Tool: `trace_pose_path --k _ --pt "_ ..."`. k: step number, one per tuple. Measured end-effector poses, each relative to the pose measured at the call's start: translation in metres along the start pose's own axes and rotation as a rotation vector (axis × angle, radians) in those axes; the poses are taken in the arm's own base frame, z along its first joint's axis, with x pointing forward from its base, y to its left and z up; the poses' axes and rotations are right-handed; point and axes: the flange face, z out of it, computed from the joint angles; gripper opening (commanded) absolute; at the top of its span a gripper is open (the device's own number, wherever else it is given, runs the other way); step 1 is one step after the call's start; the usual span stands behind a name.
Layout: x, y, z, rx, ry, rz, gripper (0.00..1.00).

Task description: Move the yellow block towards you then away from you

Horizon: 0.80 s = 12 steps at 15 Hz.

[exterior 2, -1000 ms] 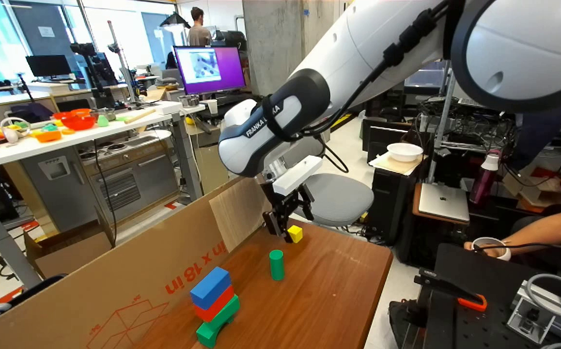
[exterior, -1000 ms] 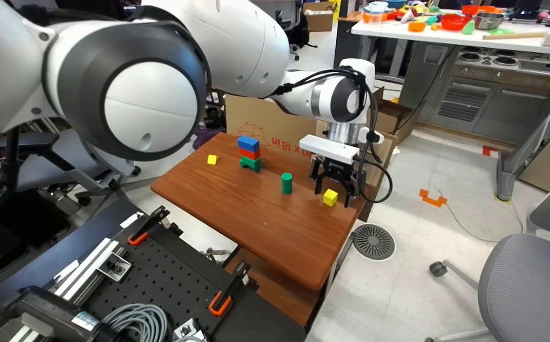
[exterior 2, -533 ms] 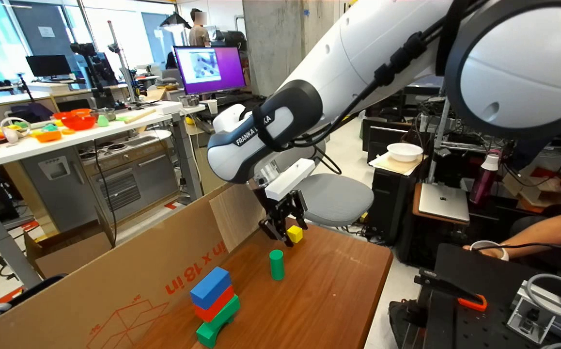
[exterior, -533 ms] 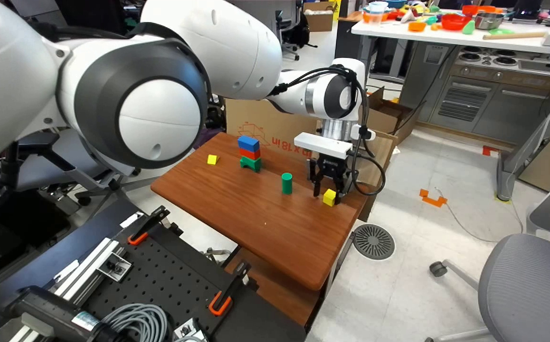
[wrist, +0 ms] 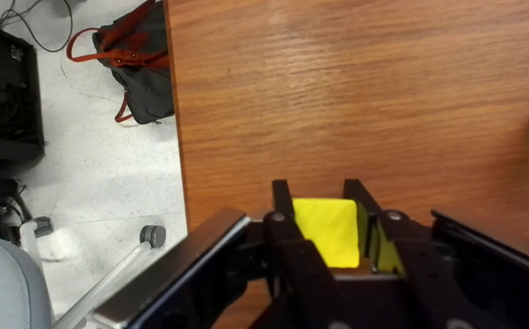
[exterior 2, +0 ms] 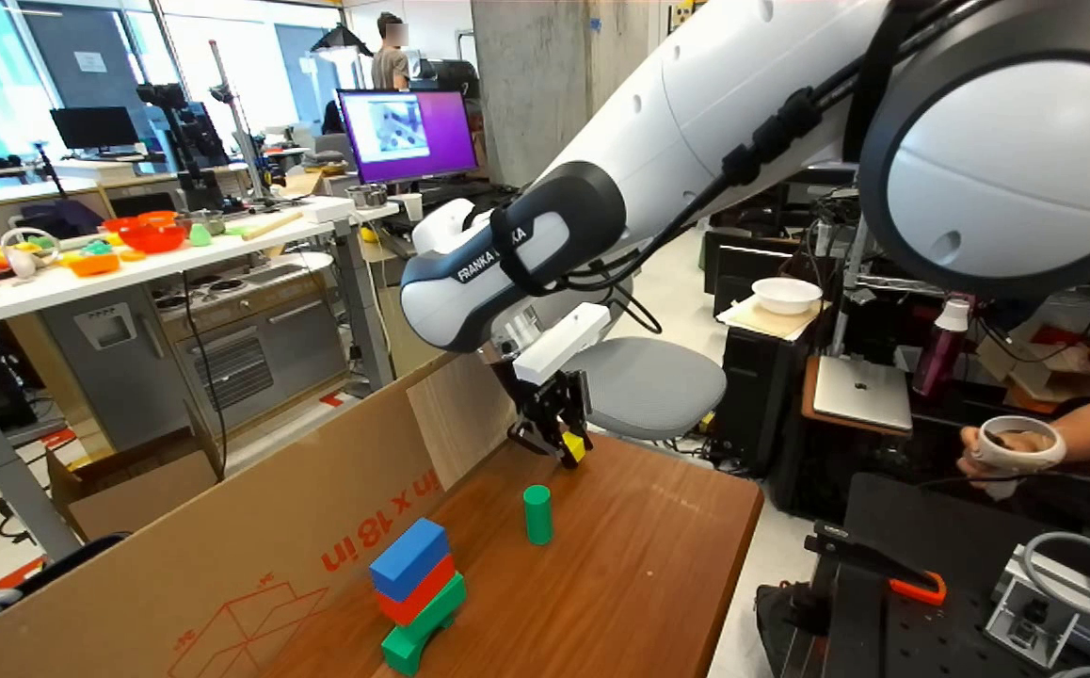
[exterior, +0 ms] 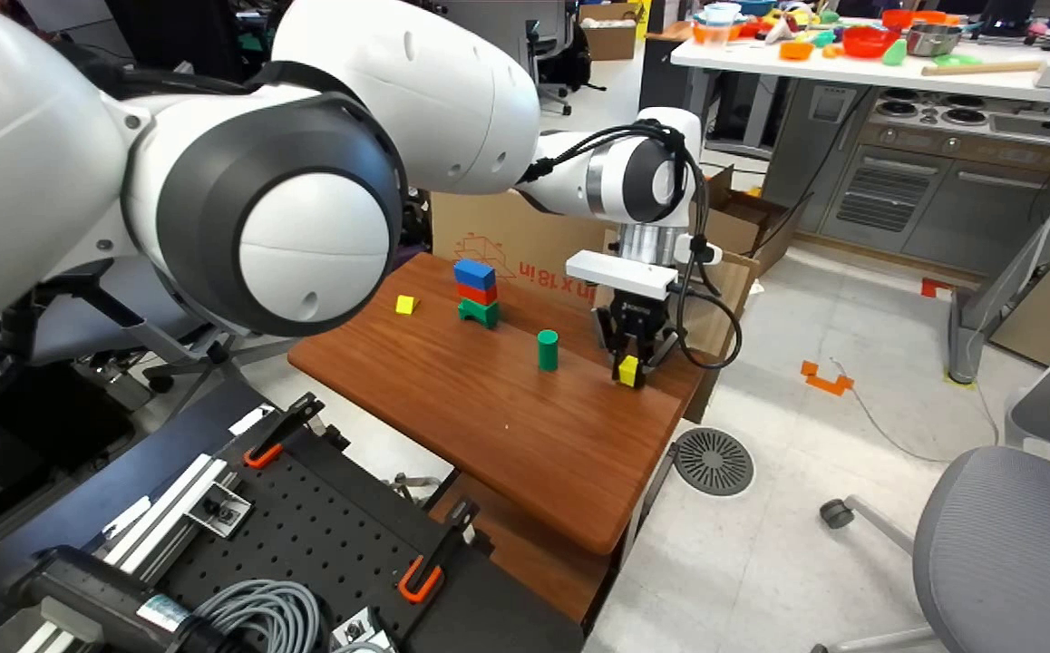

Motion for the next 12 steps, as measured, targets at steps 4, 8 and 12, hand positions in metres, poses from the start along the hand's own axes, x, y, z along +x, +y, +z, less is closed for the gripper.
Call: trace_pose_path --k 4,8,12 --pt "-0.005 0.012 -0.014 -0.008 0.006 0.015 0.08" --pt "-0.023 0.029 -0.014 -0.007 -0.044 0.034 0.08" --pt "-0.051 0.031 0.024 0.006 -0.162 0.03 0.08"
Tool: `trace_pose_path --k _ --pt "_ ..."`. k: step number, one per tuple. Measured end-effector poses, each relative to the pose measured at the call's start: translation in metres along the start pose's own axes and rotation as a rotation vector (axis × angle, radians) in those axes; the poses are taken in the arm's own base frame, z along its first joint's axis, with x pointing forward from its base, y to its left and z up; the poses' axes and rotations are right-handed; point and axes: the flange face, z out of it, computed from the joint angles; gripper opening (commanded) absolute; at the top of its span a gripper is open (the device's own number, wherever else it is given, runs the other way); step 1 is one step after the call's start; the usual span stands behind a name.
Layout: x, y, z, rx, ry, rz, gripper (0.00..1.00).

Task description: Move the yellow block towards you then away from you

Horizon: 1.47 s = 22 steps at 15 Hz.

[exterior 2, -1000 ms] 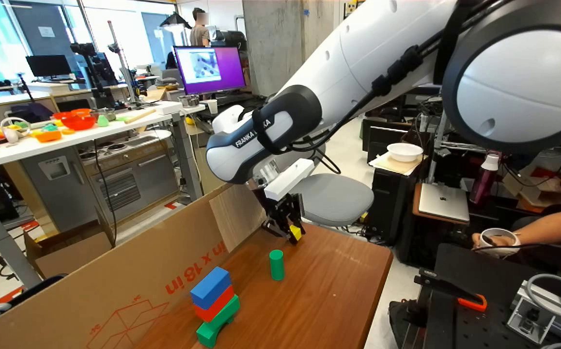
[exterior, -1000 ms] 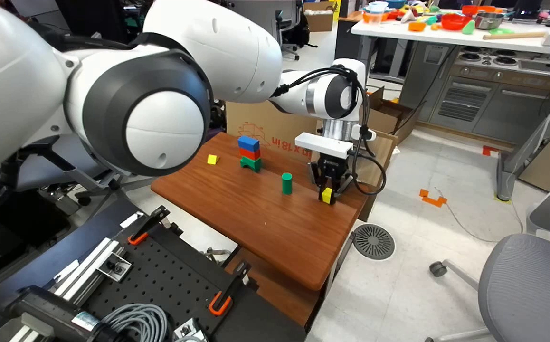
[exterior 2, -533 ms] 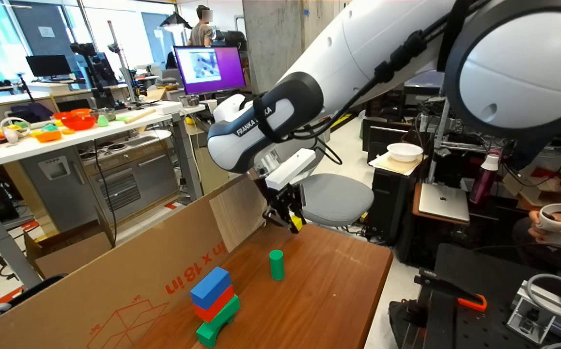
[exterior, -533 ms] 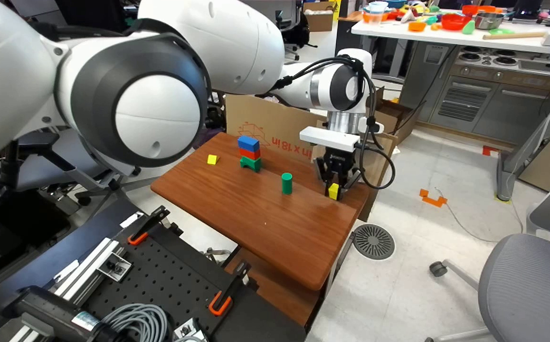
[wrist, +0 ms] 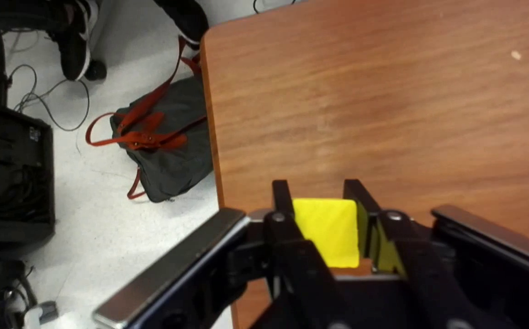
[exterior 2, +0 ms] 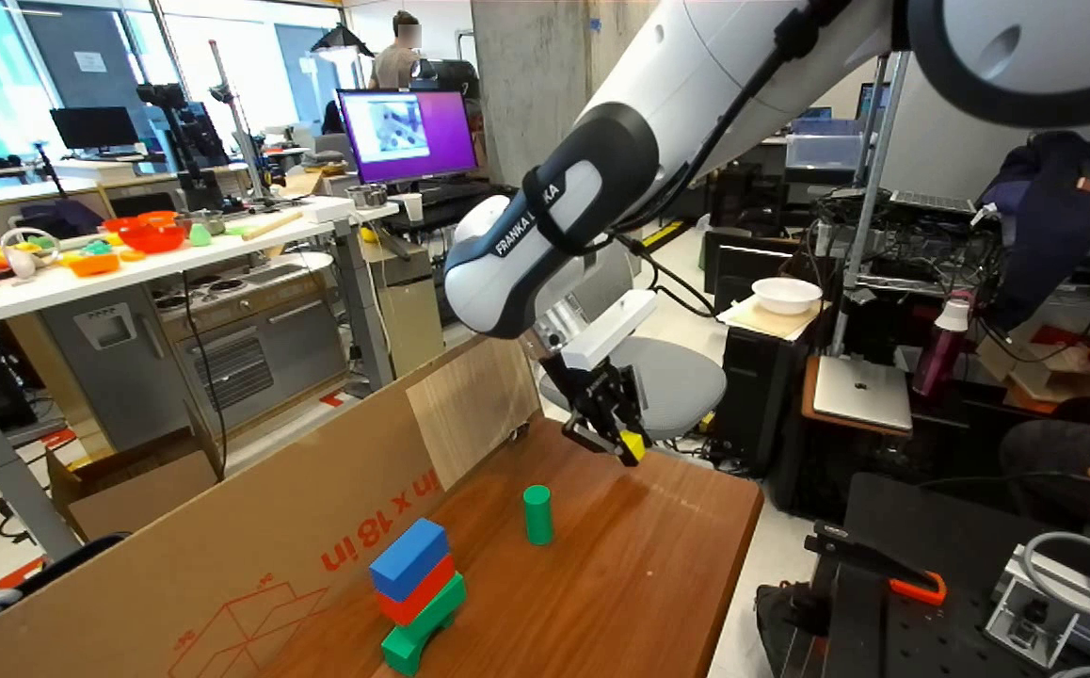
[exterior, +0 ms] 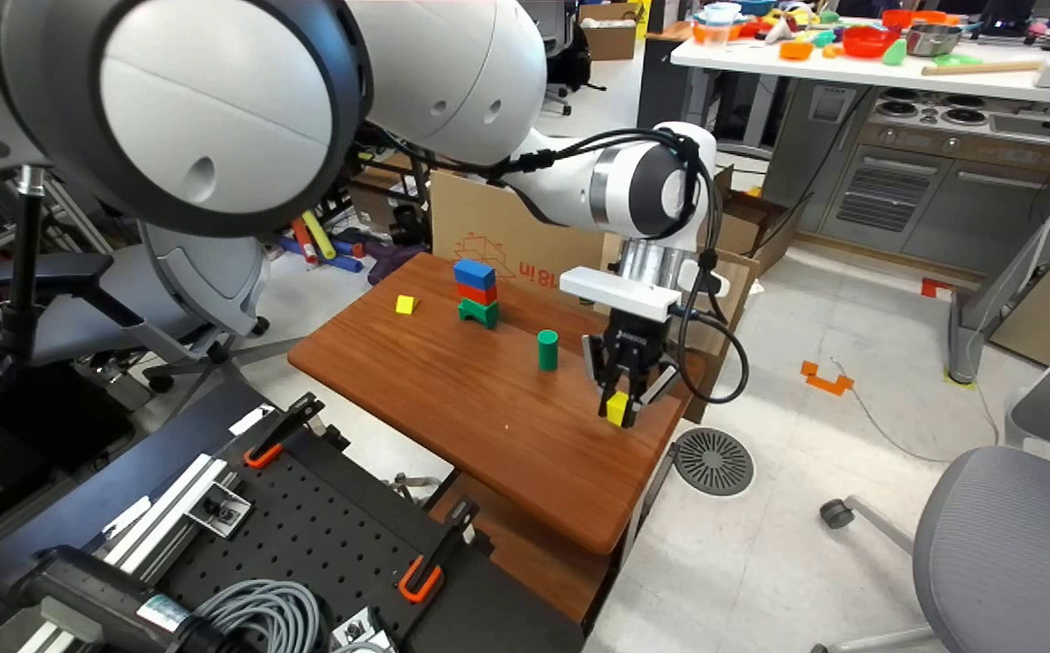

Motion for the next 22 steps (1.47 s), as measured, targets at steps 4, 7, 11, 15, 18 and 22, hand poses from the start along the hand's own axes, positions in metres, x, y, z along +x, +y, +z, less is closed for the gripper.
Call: trace_pose_path --k 4,7,11,15,18,22 --pt "-0.019 -0.01 0.039 0.014 -0.081 -0.046 0.08" --pt "-0.03 -0.019 0.044 0.03 -0.079 -0.108 0.35" --pt "-0.039 -0.026 0.049 0.042 -0.059 -0.16 0.67" --pt "-0.044 -0.027 0.056 0.044 -0.045 -0.175 0.97" --pt "-0.047 -0.026 0.054 0.038 -0.021 -0.178 1.0" --pt "-0.066 -0.02 0.038 0.037 0.013 -0.184 1.0"
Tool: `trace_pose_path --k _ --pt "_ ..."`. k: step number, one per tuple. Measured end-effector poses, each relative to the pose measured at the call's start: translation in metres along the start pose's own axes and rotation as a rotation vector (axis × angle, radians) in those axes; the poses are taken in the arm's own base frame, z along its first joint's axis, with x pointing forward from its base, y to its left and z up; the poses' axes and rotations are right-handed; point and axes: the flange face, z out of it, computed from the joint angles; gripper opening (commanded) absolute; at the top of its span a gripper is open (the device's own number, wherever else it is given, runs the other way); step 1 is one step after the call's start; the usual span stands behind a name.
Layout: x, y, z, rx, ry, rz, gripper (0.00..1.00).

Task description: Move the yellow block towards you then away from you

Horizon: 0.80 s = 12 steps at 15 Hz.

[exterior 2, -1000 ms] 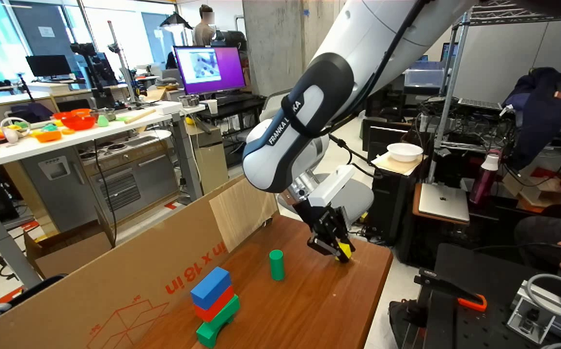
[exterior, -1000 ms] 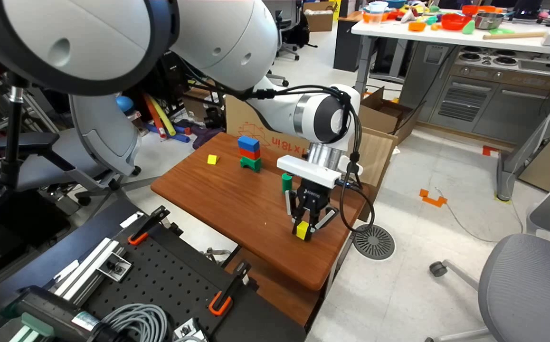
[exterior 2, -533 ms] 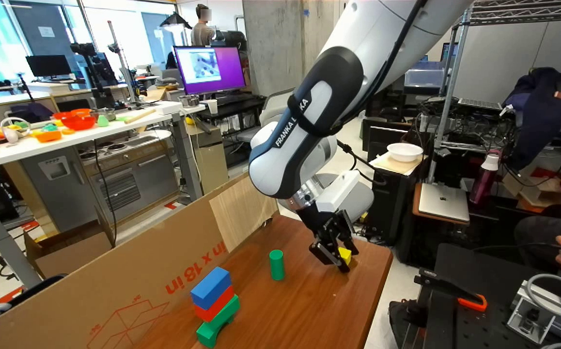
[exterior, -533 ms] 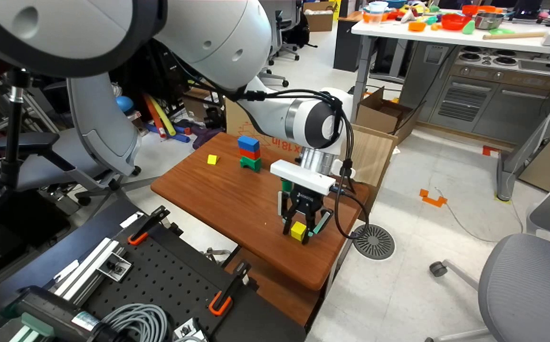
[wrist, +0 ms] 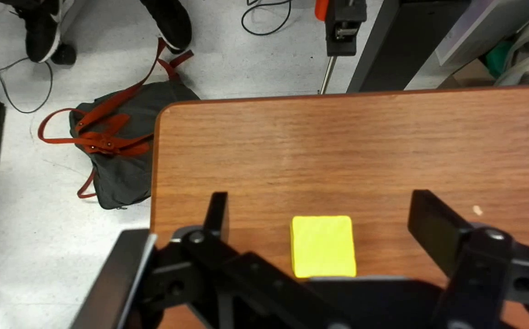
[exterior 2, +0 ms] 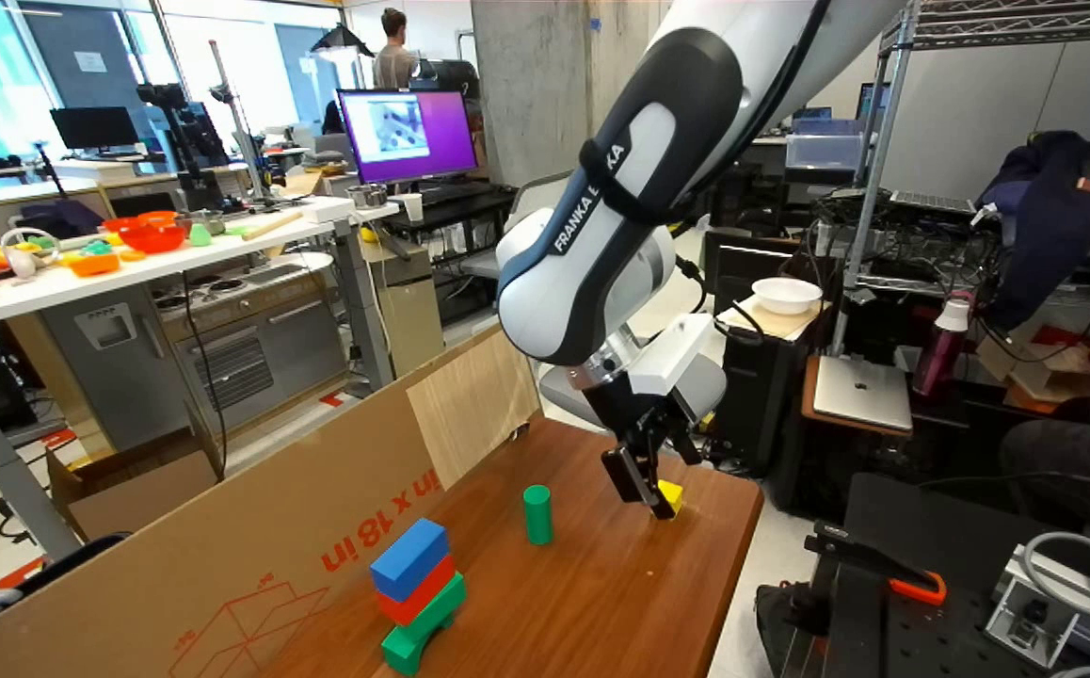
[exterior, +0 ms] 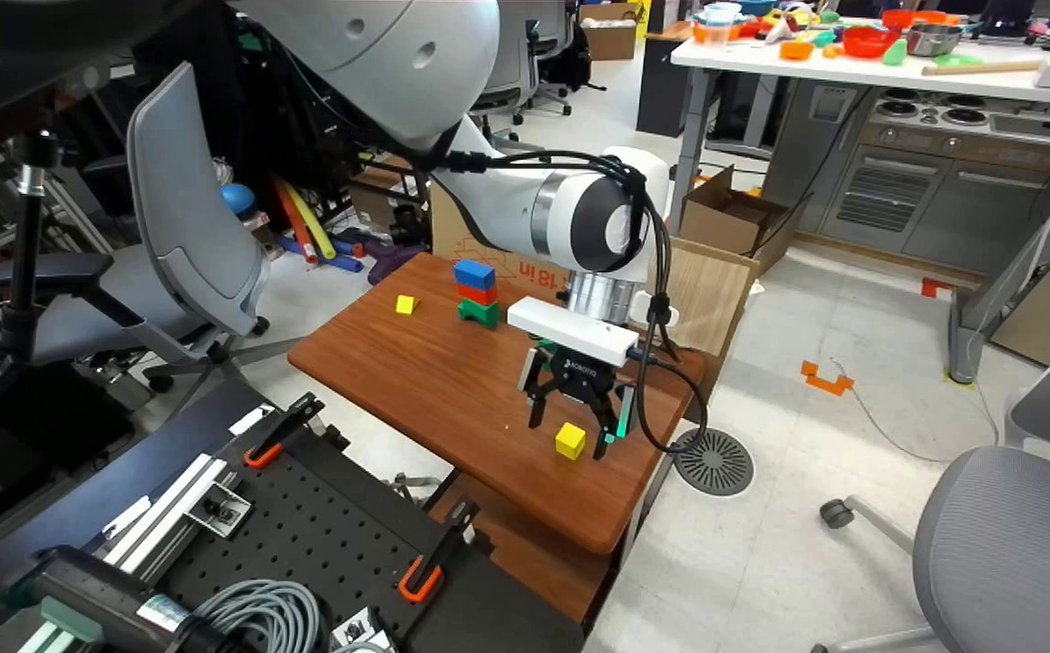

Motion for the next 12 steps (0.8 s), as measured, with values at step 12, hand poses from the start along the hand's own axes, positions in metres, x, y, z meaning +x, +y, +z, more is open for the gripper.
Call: trace_pose_path --k 12 --pt "-0.014 -0.002 0.005 -0.019 0.247 -0.002 1.0"
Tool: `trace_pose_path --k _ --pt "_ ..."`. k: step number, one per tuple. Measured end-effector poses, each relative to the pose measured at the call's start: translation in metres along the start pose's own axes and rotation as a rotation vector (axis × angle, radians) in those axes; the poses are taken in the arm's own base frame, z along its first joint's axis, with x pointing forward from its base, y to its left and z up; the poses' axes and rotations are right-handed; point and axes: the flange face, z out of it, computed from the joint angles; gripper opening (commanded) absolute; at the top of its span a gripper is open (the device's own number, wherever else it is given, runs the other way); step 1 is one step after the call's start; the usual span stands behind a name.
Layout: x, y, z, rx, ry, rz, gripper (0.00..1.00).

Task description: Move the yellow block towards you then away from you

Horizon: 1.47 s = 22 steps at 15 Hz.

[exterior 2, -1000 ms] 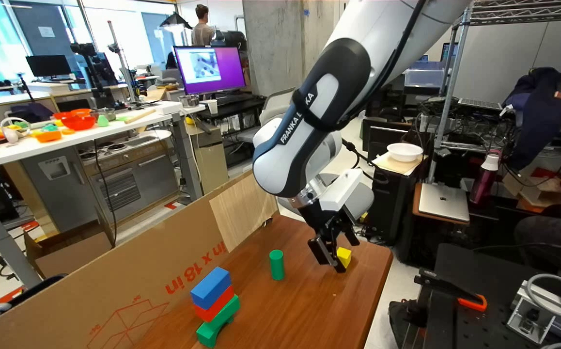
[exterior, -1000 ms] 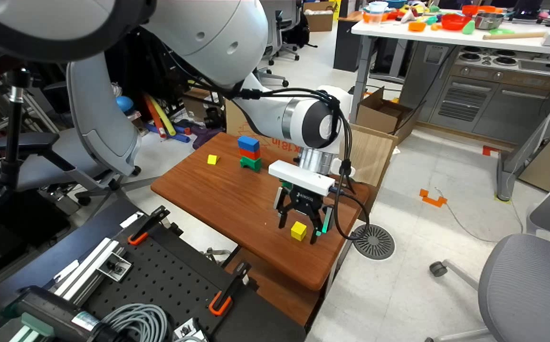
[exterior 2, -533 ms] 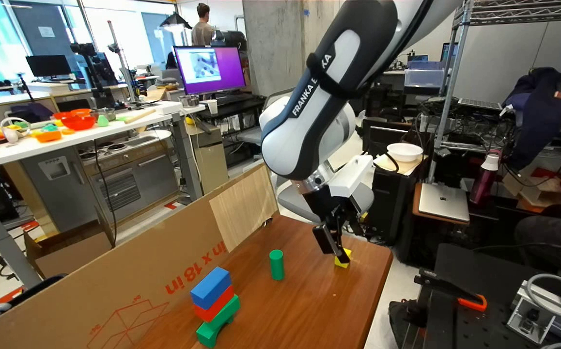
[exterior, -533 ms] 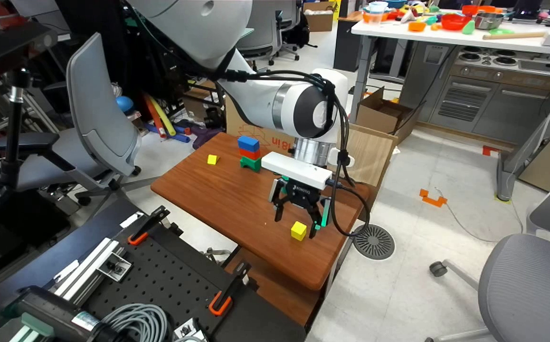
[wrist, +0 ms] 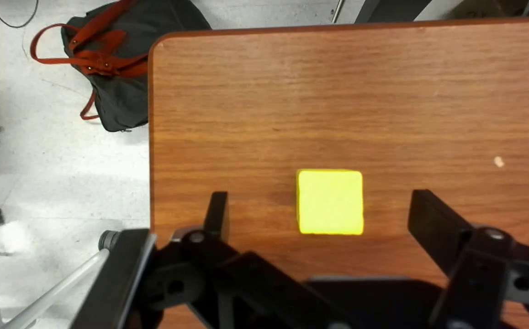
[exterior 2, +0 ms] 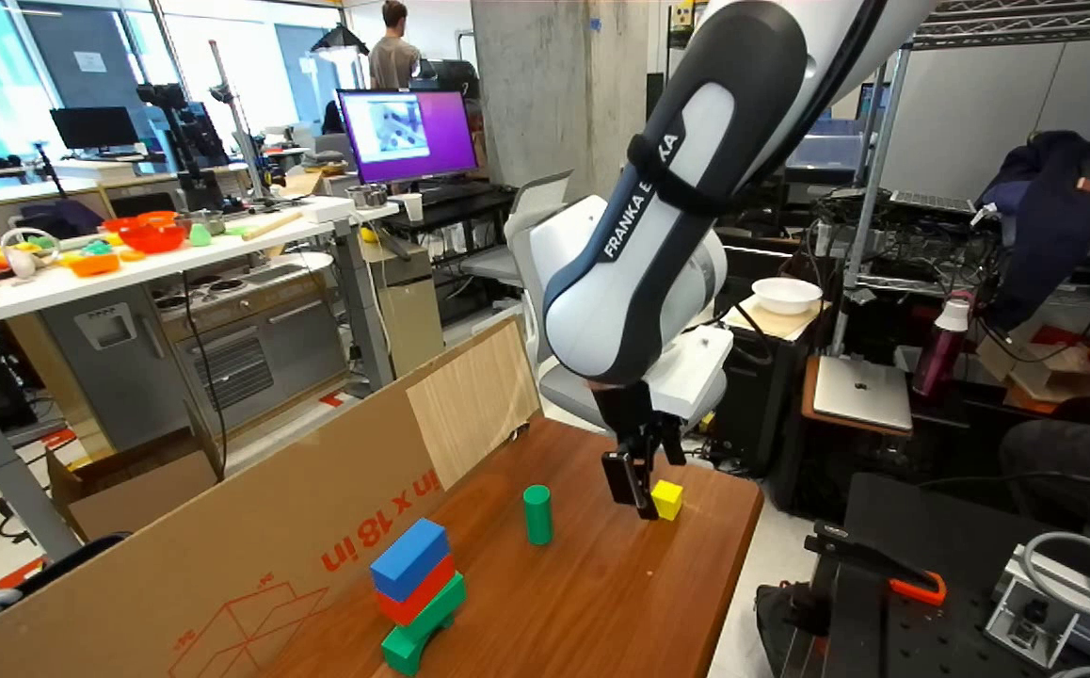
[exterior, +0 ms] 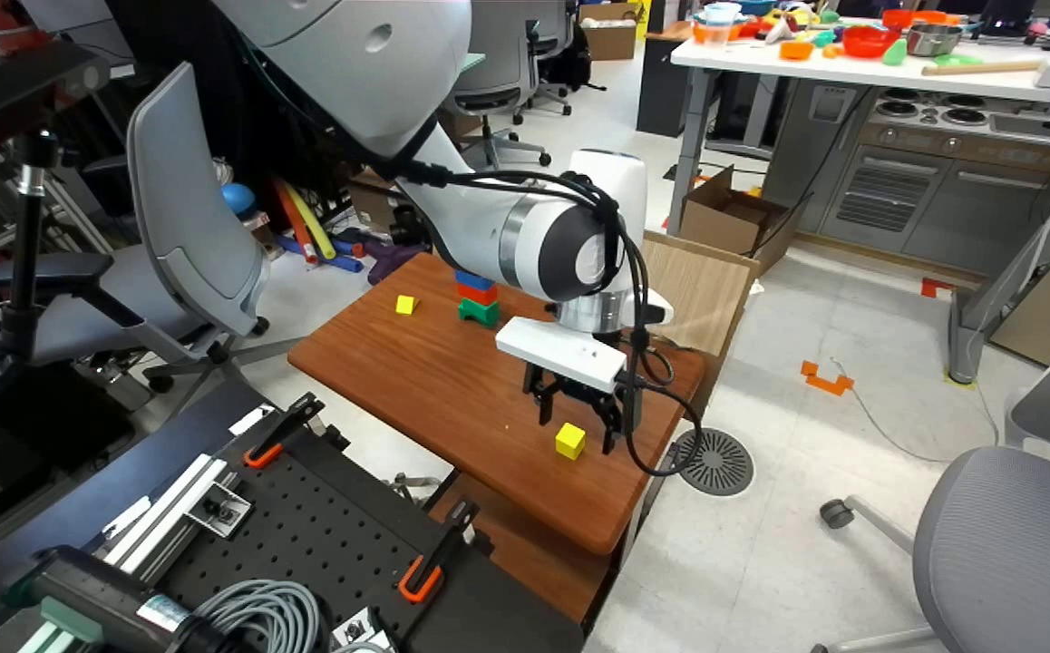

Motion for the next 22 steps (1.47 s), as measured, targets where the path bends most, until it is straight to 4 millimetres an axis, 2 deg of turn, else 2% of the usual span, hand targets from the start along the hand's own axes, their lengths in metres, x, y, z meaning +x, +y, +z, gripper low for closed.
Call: trace_pose_path --k 3,4,6,13,18,22 --pt "-0.009 -0.003 0.014 0.004 -0.005 0.0 1.0" --pt "-0.011 -0.005 0.018 0.005 -0.003 -0.001 0.75" --pt "-0.014 -0.006 0.022 0.005 0.009 -0.003 0.66" --pt "-0.009 -0.016 0.004 -0.027 0.118 -0.03 0.09" --pt "-0.007 -0.021 0.001 -0.036 0.129 -0.02 0.08" --pt "-0.003 -0.007 -0.015 -0.017 0.136 0.04 0.08"
